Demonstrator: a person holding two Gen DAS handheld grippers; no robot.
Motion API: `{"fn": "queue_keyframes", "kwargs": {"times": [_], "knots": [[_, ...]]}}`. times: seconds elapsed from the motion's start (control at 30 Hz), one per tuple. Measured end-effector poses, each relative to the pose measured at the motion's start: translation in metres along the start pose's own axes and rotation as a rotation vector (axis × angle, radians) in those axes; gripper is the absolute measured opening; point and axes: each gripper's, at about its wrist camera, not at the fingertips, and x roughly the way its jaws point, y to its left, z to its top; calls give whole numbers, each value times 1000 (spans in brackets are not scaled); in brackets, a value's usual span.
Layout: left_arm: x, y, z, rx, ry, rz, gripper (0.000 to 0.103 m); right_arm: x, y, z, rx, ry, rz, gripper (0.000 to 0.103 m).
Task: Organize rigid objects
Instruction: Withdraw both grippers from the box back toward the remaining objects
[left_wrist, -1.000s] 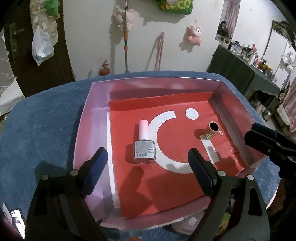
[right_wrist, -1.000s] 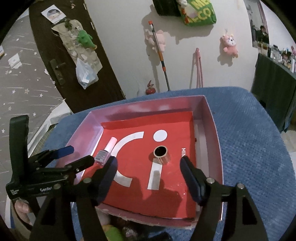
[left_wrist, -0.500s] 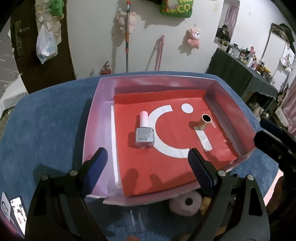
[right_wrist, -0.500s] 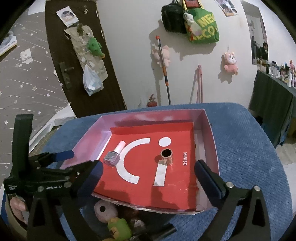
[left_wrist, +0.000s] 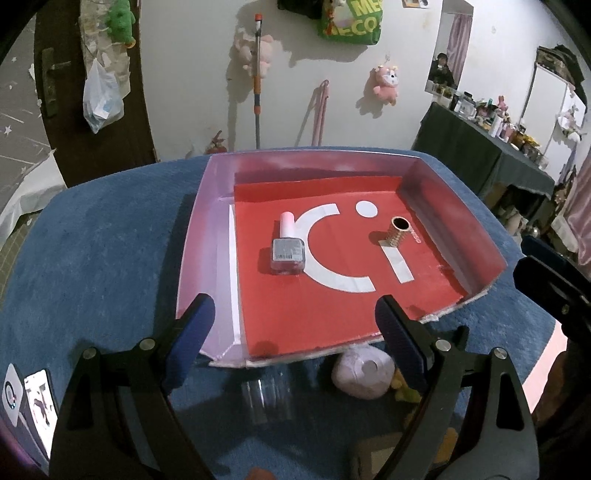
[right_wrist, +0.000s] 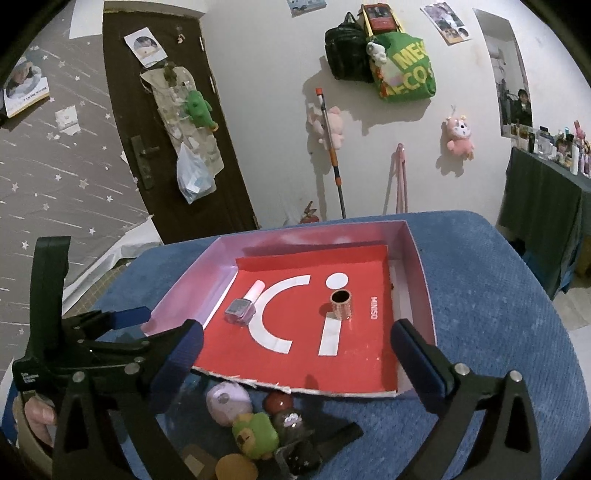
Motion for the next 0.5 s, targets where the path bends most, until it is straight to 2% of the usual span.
{"fn": "queue_keyframes", "kwargs": {"times": [0.5], "knots": [[-16, -10, -30, 0, 4, -41, 89, -18, 3, -27, 26, 30, -12, 103]]}}
